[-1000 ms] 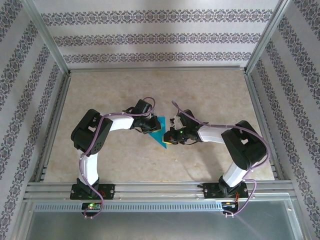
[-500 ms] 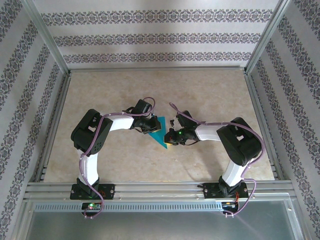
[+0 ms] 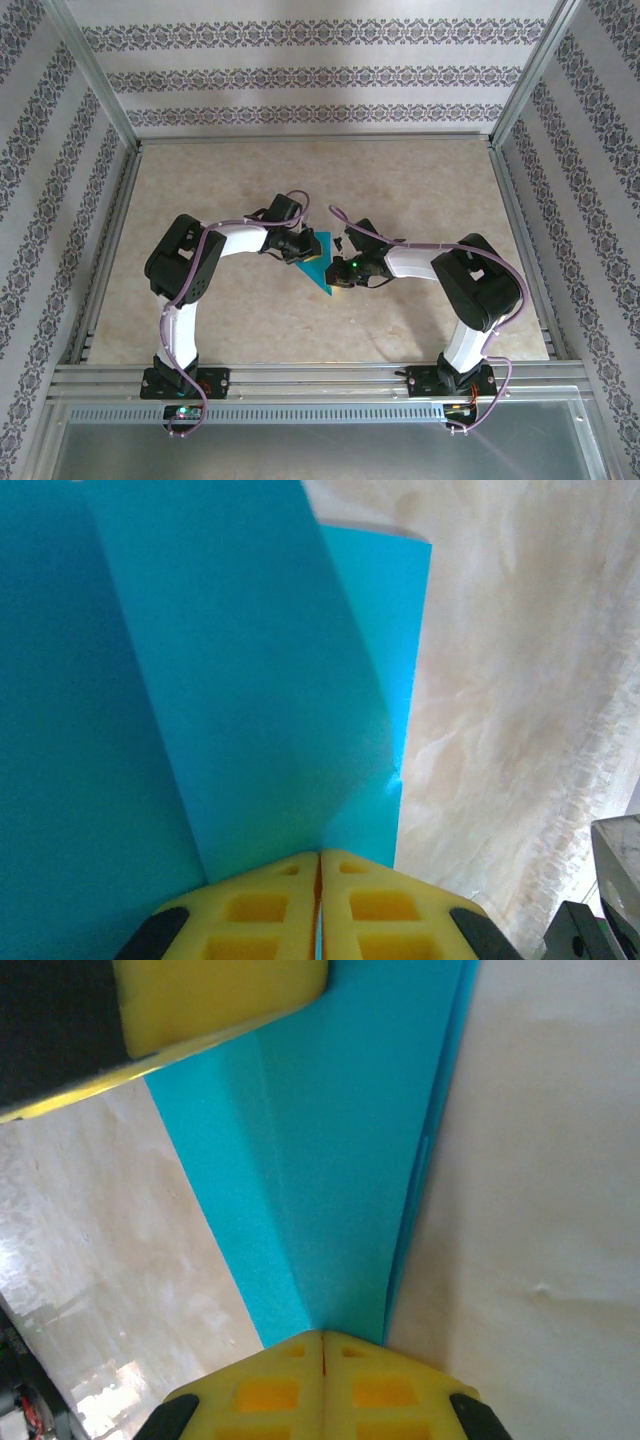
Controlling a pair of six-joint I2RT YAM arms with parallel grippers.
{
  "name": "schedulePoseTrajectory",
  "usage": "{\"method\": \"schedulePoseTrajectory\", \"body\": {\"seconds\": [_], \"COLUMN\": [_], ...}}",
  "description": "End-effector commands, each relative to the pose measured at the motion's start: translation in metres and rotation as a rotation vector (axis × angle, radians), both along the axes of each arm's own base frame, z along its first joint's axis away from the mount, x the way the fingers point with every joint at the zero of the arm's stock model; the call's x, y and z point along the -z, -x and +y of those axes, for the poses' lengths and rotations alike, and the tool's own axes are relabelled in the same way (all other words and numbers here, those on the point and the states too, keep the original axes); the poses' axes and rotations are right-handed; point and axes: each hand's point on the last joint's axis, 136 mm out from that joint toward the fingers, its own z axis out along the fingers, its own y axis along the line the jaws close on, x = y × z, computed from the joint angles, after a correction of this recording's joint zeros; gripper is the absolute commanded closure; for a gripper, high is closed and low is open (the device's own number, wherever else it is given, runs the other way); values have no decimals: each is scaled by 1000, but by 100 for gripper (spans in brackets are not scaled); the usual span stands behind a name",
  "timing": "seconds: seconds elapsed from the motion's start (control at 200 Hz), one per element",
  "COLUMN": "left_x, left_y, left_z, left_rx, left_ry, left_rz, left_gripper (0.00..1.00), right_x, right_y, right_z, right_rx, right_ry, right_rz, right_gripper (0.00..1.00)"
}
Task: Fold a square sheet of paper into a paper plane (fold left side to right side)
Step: Fourth fold the wing at the center of the table.
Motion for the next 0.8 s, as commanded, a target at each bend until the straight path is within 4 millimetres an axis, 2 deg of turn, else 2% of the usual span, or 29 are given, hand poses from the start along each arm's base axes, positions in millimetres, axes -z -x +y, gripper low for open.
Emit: {"method": "schedulePoseTrajectory", "body": {"seconds": [0.0,0.46,0.55,0.65,0.794], "left_x": [30,22,3,-29,-64], "left_y": [-30,-86,-91,-92,-71], "left_z": [48,87,89,91,93], "left_rx": [-100,-185,-177,-162,-147], "left_ry": [-144,-122,-114,-109,-86], "left_rz": [-17,-84,-136,-211,-278], "left_gripper": [90,89,89,89,89], "right_x": [47,48,46,42,32], "right_y": [47,52,49,44,33], "right_z": [-38,-37,-38,-38,-38], "right_rx": [-19,-17,-14,-15,-21], "right_ry": [205,198,188,171,141], "right_rz": [167,186,179,162,120], "right_gripper": [100,100,100,100,100]}}
